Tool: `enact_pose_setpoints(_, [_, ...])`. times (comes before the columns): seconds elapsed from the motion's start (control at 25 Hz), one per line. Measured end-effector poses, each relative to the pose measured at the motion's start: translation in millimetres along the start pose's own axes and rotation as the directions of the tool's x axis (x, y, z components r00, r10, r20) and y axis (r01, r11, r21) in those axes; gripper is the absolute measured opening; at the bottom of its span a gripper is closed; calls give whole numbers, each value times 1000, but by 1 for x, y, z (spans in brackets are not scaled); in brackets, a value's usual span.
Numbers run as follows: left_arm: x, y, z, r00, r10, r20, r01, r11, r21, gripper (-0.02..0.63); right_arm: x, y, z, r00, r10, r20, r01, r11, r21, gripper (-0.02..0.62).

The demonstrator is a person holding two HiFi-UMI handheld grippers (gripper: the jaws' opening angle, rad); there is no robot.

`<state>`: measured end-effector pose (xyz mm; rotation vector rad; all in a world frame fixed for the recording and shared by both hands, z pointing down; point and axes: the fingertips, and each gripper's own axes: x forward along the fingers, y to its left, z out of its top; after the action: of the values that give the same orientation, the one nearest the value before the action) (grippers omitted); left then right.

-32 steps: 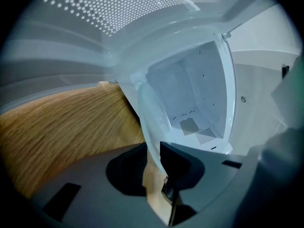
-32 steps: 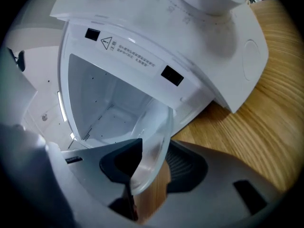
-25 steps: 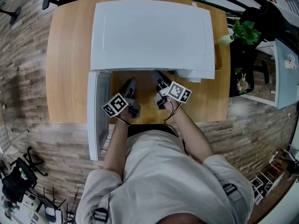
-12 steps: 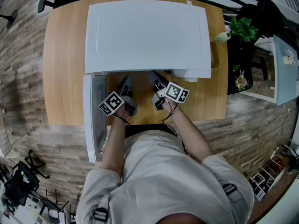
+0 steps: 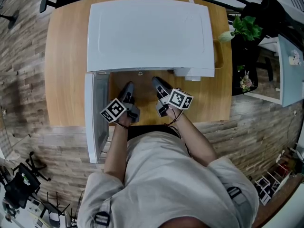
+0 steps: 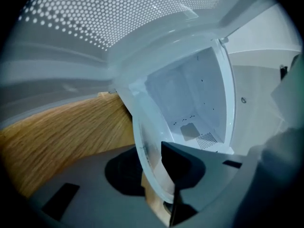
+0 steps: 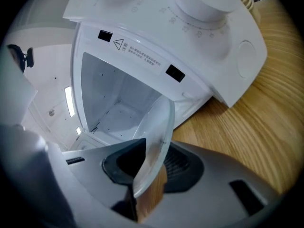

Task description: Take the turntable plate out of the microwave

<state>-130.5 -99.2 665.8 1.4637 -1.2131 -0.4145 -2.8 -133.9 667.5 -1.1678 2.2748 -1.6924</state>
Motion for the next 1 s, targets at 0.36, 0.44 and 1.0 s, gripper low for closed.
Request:
enact_pose_setpoints(0.36, [-1,9,2,999,32,-17,-31,996,82,149,-3,-5,-4,1000,-8,-19,7,1000,-22,120])
enact_pose_setpoints(0.44, [3,6,6,1000,21,-3,-21,999,44,152,-2,-4,-3,1000,3,-20,-3,1000,-24,121])
enact_pose_setpoints(1.0, [20,9,21,999,28,23,-29,999,14,161,5,-11,3,999,-7,-43,5,998,-65,141])
